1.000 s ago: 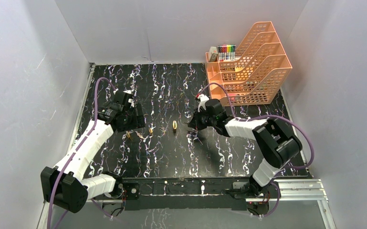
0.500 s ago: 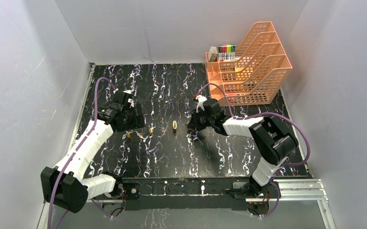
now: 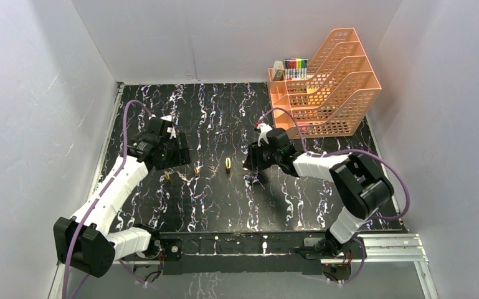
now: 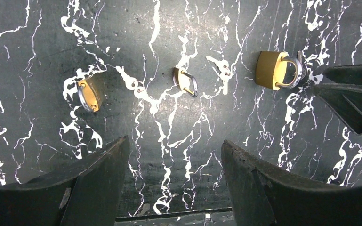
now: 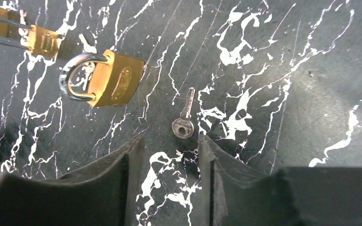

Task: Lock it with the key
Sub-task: Place the key at the center of the board, then adjust the lock at the center of the board, then reset both arms

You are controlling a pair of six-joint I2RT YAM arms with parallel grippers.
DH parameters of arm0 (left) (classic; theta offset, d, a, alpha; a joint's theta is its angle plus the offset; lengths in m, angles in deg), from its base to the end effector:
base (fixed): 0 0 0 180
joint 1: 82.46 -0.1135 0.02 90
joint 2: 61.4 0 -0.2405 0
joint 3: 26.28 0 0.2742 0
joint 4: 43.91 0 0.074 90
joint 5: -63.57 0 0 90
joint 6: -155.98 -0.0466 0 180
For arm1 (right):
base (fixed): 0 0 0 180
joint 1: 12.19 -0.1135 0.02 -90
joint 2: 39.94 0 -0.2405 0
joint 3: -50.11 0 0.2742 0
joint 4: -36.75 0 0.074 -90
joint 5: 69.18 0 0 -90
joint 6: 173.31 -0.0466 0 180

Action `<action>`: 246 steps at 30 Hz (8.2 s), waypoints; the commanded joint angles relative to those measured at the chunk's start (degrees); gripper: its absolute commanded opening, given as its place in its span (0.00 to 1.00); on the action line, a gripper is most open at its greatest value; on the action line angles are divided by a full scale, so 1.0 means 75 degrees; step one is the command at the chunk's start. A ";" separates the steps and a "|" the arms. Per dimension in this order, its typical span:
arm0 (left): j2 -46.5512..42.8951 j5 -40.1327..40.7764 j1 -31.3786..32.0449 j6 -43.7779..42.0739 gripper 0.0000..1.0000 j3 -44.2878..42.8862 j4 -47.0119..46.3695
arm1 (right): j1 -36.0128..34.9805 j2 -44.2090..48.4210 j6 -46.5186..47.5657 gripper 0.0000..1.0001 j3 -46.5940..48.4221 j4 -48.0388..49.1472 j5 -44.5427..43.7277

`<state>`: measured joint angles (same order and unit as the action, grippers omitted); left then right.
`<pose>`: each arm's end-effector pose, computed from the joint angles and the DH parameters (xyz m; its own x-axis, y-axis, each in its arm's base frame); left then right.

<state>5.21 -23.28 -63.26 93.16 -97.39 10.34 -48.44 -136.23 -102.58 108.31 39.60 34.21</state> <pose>0.2613 -0.0883 0.2638 -0.7759 -0.2128 -0.5939 -0.0670 0.9639 -0.2578 0.2836 0.2214 0.1145 -0.6794 -0.1001 -0.7269 -0.5334 0.7476 0.3957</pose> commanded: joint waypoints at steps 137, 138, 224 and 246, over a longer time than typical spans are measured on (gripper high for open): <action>0.3073 -0.0870 -0.2286 -0.0748 0.19 0.1069 -0.1764 | 0.0259 0.9158 0.0542 0.98 -0.0812 -0.4696 -0.5485; 0.3063 -0.0898 -0.2255 -0.0722 0.19 0.1081 -0.1765 | 0.0258 0.9162 0.0545 0.98 -0.0816 -0.4680 -0.5477; -0.4275 -0.1238 -0.2080 -0.1783 0.98 0.2764 -0.4790 | 0.0272 0.8670 0.0313 0.98 -0.1080 -0.4110 -0.5756; -0.4751 -0.1221 -0.2080 -0.1694 0.98 0.3004 -0.5142 | 0.0269 0.8731 0.0446 0.98 -0.1165 -0.4035 -0.5600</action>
<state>-28.45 -31.89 -78.86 80.77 -75.73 -25.40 -46.65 -71.05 -99.80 99.52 6.22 -7.51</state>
